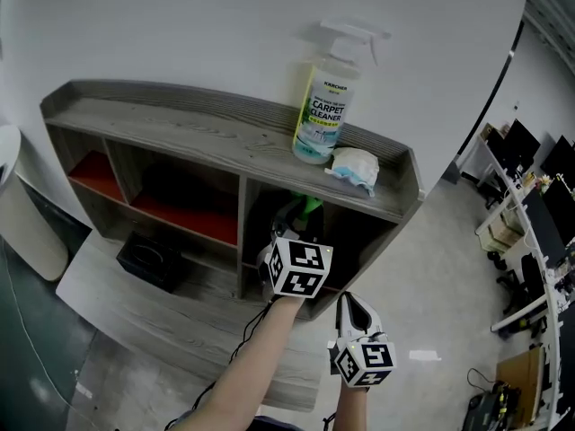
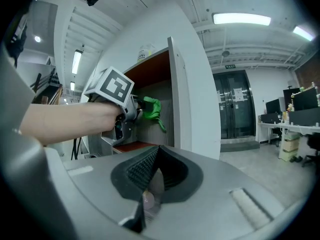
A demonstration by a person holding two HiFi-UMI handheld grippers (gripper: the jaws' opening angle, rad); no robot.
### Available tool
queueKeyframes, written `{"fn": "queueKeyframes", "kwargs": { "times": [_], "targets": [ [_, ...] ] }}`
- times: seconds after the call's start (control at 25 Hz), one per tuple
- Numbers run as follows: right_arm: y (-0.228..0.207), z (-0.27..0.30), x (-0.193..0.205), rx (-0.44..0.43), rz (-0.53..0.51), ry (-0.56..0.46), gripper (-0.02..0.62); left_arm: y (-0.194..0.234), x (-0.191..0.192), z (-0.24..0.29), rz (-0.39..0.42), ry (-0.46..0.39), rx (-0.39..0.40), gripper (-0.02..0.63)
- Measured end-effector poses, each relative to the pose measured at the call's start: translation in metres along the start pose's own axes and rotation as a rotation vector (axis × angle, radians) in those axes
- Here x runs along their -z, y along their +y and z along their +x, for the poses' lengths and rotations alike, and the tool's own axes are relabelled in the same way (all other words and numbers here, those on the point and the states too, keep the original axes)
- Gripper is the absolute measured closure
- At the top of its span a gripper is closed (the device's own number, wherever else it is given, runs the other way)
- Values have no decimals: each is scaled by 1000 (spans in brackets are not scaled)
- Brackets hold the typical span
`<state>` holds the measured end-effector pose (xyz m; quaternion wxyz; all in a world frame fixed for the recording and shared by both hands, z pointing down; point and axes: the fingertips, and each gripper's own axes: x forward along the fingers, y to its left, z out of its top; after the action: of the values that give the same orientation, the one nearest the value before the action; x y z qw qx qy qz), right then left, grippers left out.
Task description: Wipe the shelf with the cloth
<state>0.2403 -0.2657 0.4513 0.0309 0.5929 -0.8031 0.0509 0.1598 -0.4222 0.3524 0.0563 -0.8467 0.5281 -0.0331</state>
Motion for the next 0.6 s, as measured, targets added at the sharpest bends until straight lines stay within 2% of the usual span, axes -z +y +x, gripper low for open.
{"fn": "queueKeyframes", "kwargs": {
  "times": [0.2,0.36,0.48,0.6],
  "targets": [
    [-9,-12,0,31,2,-4,585,-51,-1,12,18,7,121,520],
    [-17,-20,0,54,6,-5,586,-78,0,16,40,21,187,520],
    [-19,-23,1,61,9,-5,586,-88,0,16,76,24,207,520],
    [-17,-20,2,52,13,-6,586,-75,-1,8,66,8,175,520]
  ]
}}
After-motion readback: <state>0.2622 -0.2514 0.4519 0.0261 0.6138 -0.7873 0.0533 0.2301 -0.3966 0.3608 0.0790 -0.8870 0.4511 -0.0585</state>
